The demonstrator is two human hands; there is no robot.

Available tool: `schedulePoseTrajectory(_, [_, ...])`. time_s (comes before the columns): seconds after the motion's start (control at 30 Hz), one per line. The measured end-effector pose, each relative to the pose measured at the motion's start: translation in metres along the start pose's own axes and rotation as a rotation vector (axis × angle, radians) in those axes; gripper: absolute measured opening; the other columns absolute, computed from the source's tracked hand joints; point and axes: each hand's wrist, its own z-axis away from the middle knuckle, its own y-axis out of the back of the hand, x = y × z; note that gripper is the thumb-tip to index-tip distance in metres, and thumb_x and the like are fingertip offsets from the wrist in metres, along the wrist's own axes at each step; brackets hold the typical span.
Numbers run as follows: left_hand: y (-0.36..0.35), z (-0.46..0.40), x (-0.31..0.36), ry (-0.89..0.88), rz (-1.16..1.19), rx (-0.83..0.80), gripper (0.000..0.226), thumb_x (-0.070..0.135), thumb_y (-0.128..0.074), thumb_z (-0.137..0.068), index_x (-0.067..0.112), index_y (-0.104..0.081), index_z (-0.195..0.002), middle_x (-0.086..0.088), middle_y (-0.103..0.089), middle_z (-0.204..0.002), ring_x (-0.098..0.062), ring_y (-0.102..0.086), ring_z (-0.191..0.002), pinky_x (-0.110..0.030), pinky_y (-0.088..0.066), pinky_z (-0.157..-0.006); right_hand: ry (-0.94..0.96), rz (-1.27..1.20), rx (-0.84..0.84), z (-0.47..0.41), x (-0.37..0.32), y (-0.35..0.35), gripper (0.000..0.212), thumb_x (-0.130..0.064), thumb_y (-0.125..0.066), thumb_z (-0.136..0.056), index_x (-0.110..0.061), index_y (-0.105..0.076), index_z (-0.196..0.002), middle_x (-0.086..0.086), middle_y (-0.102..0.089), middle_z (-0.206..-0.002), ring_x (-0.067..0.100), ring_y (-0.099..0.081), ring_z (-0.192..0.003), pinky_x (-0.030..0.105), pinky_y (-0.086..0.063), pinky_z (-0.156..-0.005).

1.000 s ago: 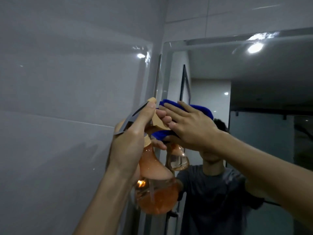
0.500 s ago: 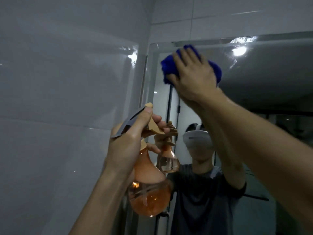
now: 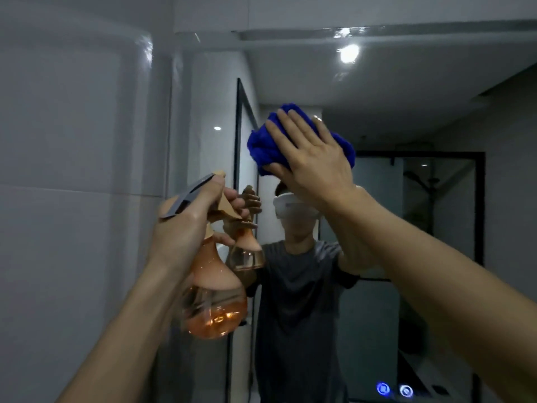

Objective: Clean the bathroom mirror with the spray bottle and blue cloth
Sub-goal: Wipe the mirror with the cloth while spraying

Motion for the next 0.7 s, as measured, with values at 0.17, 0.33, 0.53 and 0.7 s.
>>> schedulePoseTrajectory(0.17, [-0.063, 0.019, -0.010, 0.026, 0.026, -0.055, 0.035, 0.040, -0.064, -0.093, 0.007, -0.074, -0.091, -0.008, -0.078, -0.082, -0.018, -0.076, -0.074, -0.024, -0.054, -0.046, -0.119, 0.002, -0.003, 0.049, 0.077, 0.011, 0.068, -0.059, -0.026, -0.102, -0.023, -0.011, -0.158, 0.003, -0.009, -0.166, 0.018, -0.005, -0.153, 0.043, -0.003, -0.124])
schedulePoseTrajectory(0.33, [-0.138, 0.040, -0.023, 0.058, 0.052, -0.141, 0.036, 0.043, -0.063, -0.091, 0.008, -0.074, -0.090, -0.010, -0.077, -0.086, -0.021, -0.076, -0.079, -0.024, -0.054, -0.049, -0.184, 0.006, 0.008, 0.101, 0.154, 0.021, 0.067, -0.058, -0.025, -0.102, -0.023, -0.011, -0.158, 0.003, -0.009, -0.166, 0.018, -0.005, -0.153, 0.044, -0.005, -0.124])
schedulePoseTrajectory(0.53, [-0.222, 0.075, -0.040, 0.090, 0.058, -0.172, 0.034, 0.043, -0.066, -0.089, 0.011, -0.075, -0.089, -0.012, -0.078, -0.090, -0.026, -0.076, -0.087, -0.027, -0.054, -0.053, -0.270, 0.003, 0.031, 0.169, 0.250, 0.035, 0.067, -0.055, -0.027, -0.102, -0.021, -0.013, -0.158, 0.004, -0.011, -0.166, 0.019, -0.008, -0.153, 0.046, -0.010, -0.124])
schedulePoseTrajectory(0.7, [-0.293, 0.107, -0.052, 0.097, 0.059, -0.154, 0.036, 0.040, -0.068, -0.089, 0.005, -0.076, -0.088, -0.017, -0.077, -0.088, -0.051, -0.069, -0.092, -0.057, -0.056, -0.083, -0.307, 0.002, 0.036, 0.226, 0.327, 0.042, 0.067, -0.052, -0.031, -0.102, -0.020, -0.014, -0.158, 0.004, -0.012, -0.166, 0.019, -0.009, -0.153, 0.044, -0.011, -0.124])
